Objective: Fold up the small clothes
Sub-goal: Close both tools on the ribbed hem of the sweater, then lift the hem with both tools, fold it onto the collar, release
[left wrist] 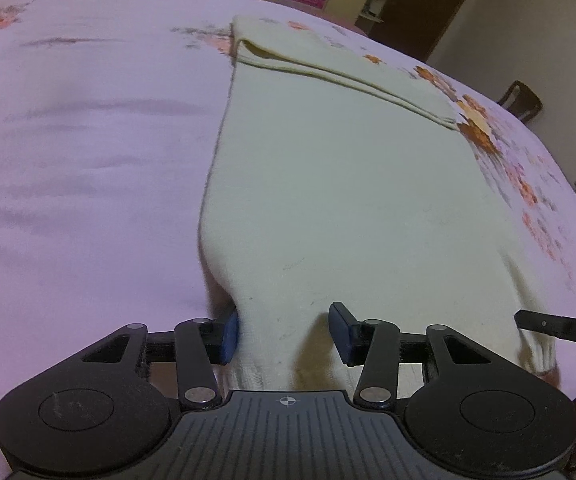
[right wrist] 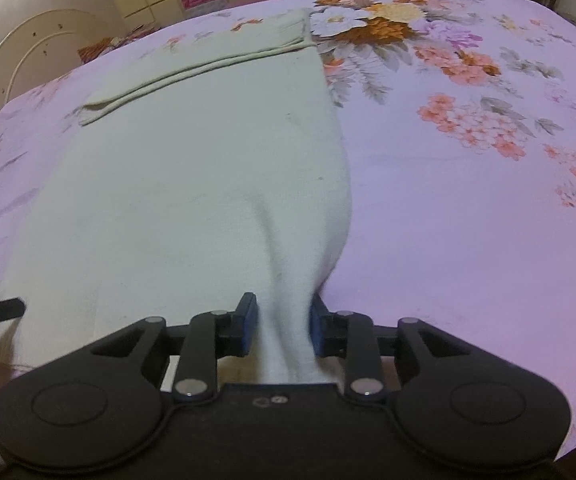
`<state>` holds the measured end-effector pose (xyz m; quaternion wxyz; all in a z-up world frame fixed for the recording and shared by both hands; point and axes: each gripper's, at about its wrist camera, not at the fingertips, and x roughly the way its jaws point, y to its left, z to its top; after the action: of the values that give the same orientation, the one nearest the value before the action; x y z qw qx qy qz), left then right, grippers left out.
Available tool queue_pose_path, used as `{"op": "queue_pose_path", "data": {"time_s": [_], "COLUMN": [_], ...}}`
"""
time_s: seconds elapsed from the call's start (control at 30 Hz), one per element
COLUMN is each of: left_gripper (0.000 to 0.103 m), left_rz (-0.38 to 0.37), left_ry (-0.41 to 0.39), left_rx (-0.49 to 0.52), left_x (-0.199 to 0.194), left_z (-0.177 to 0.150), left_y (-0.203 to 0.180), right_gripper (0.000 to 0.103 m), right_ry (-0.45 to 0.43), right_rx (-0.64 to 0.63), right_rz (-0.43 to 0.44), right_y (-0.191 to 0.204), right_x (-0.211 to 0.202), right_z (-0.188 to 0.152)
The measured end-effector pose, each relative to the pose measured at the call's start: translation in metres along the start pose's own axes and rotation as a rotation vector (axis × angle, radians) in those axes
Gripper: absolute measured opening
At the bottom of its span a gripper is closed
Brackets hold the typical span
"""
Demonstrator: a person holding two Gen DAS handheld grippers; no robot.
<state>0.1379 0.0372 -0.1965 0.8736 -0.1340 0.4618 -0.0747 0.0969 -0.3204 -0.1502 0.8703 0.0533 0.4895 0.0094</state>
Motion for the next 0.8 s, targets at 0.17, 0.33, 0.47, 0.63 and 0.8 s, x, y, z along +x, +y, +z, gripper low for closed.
{"op": "queue_pose_path", "data": {"time_s": [0.17, 0.33, 0.47, 0.63, 0.8], "left_gripper": [0.009, 0.009, 0.009, 0.009, 0.009], "left_rz": [-0.012, -0.035, -0.049, -0.075, -0.096], "left_ry": [0.002, -0.018, -0.041, -0.086, -0.151], "left_rx": [0.011, 0.037, 0.063, 0.074, 0.074], "left_x": [0.0, -0.002, -0.006, -0.012, -0.019], "left_z": [0.004, 0.012, 0.019, 0.029, 0.05], "left_y": [0.0, -0.006, -0.014, -0.018, -0.025], "right_gripper": [0.019, 0.009, 0.009, 0.008, 0.008], "right_ry": [0.008, 0.003, -0.022, -0.047, -0.093], "right_rx": [-0.031, -0.02, -0.01, 0.006, 0.055], "right_rz": [-0.007, 0.024, 0.045, 0.066, 0.13], "right_y": [0.004, 0.004, 0.004, 0.001, -0.003], "right_x": [0.002, -0.003, -0.009, -0.015, -0.026], "right_z": [0.001, 0.007, 0.013, 0.021, 0.036]}}
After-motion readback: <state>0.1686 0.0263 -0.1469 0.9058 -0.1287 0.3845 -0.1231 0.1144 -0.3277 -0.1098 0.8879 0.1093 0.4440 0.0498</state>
